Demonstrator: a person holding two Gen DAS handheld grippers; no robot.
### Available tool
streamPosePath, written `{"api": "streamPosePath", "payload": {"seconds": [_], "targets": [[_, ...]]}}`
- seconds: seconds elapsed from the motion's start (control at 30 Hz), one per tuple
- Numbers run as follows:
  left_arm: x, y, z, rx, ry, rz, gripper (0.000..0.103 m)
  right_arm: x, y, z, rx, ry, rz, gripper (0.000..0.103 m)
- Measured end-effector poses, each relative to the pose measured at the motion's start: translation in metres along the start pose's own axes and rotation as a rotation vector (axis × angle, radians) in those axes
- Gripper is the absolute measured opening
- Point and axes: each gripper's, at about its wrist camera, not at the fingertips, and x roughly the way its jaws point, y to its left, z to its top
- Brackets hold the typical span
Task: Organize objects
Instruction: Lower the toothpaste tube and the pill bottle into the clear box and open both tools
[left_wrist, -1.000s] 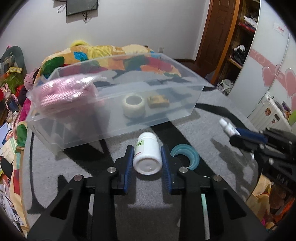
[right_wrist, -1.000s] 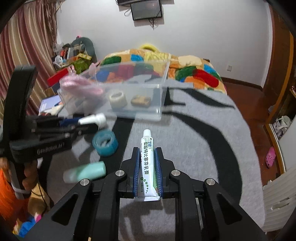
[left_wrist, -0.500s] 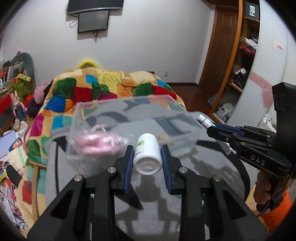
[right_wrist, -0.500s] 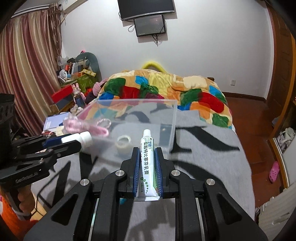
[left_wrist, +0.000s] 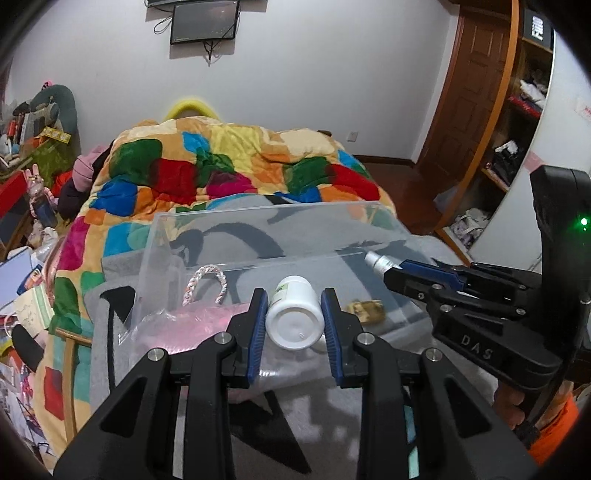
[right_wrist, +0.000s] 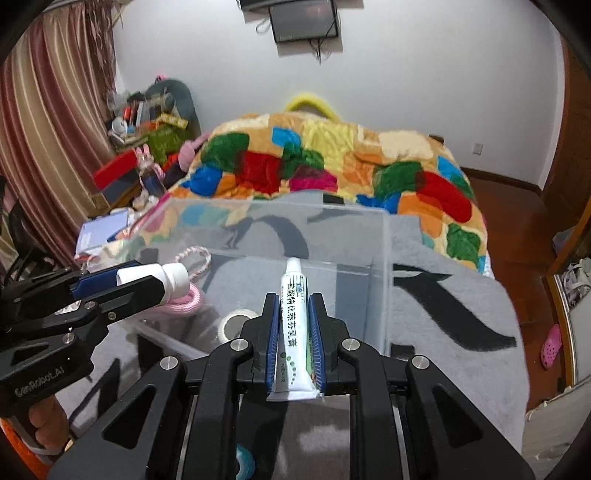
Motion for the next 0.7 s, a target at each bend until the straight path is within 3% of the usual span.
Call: {"api": "streamPosePath", "payload": {"seconds": [0.27,0.53,0.7], "targets": [[0.009,-0.010,-0.001,0.063,0.011,0.062,0.030,0.021,-0.001,0.000,-0.006,0.064,0.014,0.015],[-0.001,-0.019,-0.006,0.090,0.009,0.039,0.044,0.013,0.000,-0.007,-0.014,0.070,0.026,0.017],[-0.021,-0.021,-0.012,0.098,-0.016,0.028,0.052,-0.008,0.004,-0.014,-0.046,0.034,0.019,0.030]]}}
